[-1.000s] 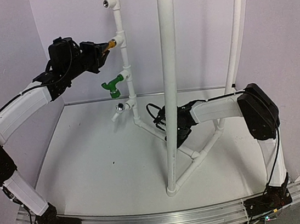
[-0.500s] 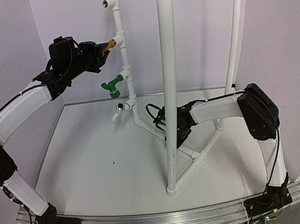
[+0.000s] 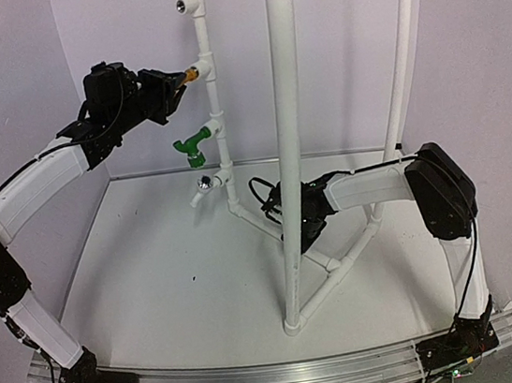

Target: Install the water faucets

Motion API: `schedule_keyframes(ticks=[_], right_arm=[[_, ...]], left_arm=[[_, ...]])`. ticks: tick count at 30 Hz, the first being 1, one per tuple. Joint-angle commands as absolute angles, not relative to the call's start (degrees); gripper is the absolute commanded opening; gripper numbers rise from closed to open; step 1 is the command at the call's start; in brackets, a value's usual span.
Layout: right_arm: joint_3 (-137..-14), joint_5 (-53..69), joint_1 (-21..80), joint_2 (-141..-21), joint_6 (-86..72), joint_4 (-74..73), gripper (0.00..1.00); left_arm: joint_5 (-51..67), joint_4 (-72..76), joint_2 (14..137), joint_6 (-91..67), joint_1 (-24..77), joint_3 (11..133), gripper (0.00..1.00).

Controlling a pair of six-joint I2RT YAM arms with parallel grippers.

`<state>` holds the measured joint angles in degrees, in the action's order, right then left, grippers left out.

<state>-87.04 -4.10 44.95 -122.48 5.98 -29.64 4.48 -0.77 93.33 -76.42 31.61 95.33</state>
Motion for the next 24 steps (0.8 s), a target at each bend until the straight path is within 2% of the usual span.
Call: schedule_keyframes(ticks=[1, 24], right_arm=[[-85.9, 0.5, 48.0, -123.3, 8.9, -25.6, 0.0], [-84.4, 0.4, 47.9, -122.4, 10.1, -25.3, 0.0]], left_arm=[[8.0, 1.5, 94.5, -70.1, 31.4, 100.4, 0.0], [9.6, -4.6, 96.5, -50.0, 32.8, 104.8, 0.0]])
